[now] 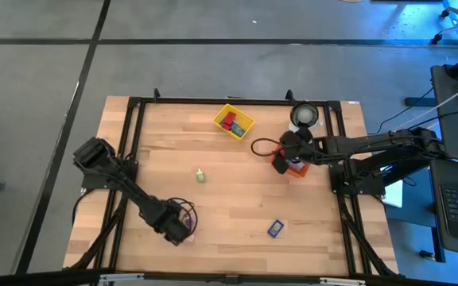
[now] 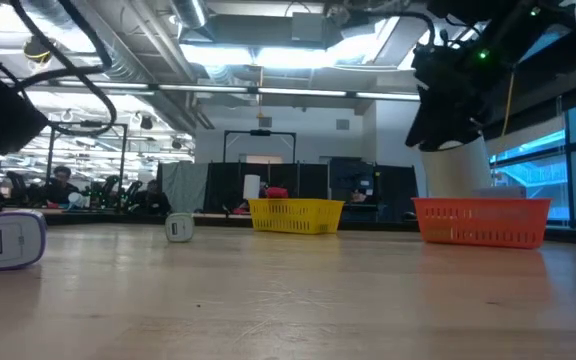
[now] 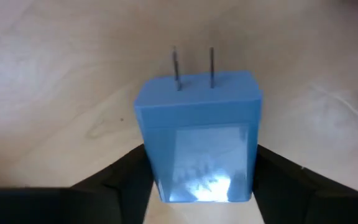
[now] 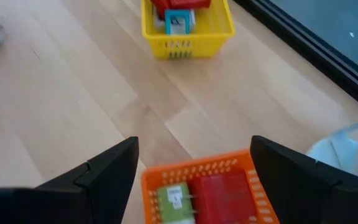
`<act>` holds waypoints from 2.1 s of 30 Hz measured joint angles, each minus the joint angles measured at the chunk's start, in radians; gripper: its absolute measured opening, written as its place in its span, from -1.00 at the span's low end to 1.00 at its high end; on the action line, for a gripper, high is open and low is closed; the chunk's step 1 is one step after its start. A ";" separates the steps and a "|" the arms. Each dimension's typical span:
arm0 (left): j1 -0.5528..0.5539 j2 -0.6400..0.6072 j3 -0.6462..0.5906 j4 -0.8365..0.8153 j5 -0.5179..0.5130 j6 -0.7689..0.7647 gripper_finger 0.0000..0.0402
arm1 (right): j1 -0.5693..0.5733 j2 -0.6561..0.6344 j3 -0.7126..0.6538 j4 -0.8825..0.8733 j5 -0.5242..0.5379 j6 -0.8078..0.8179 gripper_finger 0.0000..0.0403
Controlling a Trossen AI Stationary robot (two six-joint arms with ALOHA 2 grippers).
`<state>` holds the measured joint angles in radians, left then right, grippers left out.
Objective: Pick & Place Office items
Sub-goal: Put the purple charger adapter into the orange bin
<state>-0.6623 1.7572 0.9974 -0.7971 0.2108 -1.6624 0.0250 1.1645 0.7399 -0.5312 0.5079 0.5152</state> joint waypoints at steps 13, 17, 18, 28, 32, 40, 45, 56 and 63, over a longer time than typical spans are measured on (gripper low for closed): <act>0.195 -0.111 0.000 -0.163 -0.063 0.192 0.03 | 0.000 0.000 0.000 0.090 -0.003 0.040 0.55; 0.296 -0.197 0.000 -0.159 -0.170 0.256 0.03 | 0.000 0.000 0.000 0.090 -0.022 0.136 0.55; 0.322 -0.221 0.000 -0.148 -0.205 0.276 0.03 | 0.000 0.000 0.000 0.091 -0.029 0.166 0.55; 0.488 -0.435 0.000 0.282 -0.582 0.688 0.03 | 0.001 0.000 0.000 0.210 -0.089 0.372 0.55; 0.510 -0.453 0.000 0.501 -0.676 0.910 0.03 | 0.001 0.000 0.000 0.400 -0.162 0.368 0.55; 0.536 -0.418 0.000 0.761 -0.814 1.237 0.08 | 0.000 0.000 0.000 0.774 -0.265 0.368 0.55; 0.573 -0.383 0.000 0.788 -0.833 1.232 0.09 | 0.000 0.002 0.001 0.799 -0.291 0.416 0.55; 0.640 -0.272 0.000 1.046 -0.565 1.137 0.07 | 0.005 0.078 0.074 0.801 -0.311 0.233 0.55; 0.654 -0.270 0.000 1.090 -0.393 1.060 0.07 | 0.012 0.085 0.101 0.795 -0.343 -0.051 0.55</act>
<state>-0.0086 1.4872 0.9974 0.2926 -0.1823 -0.6023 0.0372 1.2491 0.8413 0.2642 0.1652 0.4637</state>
